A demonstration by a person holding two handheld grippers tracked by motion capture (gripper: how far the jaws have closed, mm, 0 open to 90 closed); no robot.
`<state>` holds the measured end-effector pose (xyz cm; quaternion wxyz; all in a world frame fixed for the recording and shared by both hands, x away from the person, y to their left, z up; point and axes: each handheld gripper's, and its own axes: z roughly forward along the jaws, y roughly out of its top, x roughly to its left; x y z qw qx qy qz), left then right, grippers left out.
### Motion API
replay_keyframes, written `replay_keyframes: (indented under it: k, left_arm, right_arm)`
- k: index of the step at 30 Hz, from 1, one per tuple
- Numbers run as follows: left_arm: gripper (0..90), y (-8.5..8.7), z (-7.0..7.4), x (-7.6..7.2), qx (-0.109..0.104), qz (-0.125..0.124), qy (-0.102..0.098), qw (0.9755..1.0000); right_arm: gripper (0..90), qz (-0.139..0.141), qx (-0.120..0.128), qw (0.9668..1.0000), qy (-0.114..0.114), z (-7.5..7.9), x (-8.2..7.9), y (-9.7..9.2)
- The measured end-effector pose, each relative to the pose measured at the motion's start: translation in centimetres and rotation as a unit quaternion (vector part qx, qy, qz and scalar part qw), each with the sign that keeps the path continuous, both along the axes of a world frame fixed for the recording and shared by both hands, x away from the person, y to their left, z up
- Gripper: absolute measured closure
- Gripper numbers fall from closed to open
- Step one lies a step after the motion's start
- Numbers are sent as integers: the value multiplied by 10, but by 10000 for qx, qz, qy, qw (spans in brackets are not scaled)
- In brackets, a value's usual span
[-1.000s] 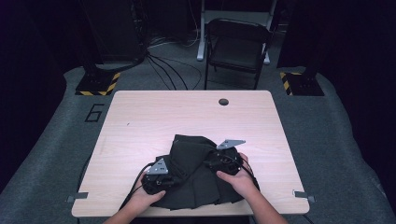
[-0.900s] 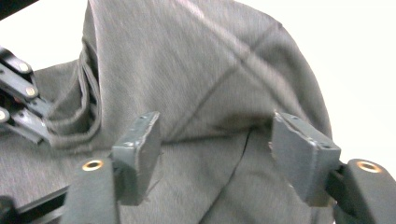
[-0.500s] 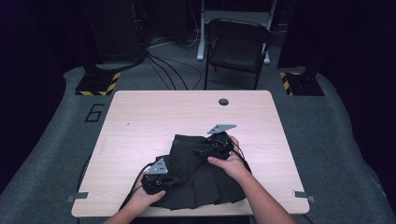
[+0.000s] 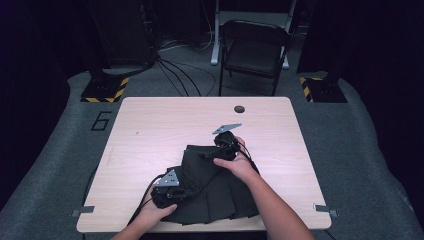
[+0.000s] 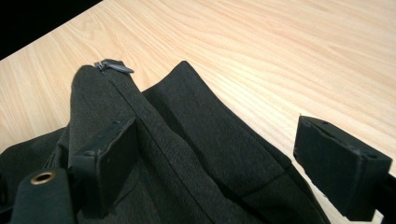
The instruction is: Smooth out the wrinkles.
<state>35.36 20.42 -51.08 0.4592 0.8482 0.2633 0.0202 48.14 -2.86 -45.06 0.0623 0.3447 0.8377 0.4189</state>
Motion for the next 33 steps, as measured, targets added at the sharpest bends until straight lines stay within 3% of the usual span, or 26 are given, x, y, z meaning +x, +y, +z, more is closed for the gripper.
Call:
replay_keyframes:
  k: [10, 20, 33]
  left_arm:
    - [851, 1, 0, 1, -7, -26, 24, 10000]
    - [849, 1, 0, 2, -15, -56, 69, 10000]
    - [847, 1, -1, 2, -23, -59, 62, 10000]
  right_arm:
    - [153, 139, 152, 9988, 437, -8, 8, 5]
    - [327, 315, 58, 9993, 195, 6, -7, -12]
    - [524, 381, 68, 9992, -30, 6, -23, -29]
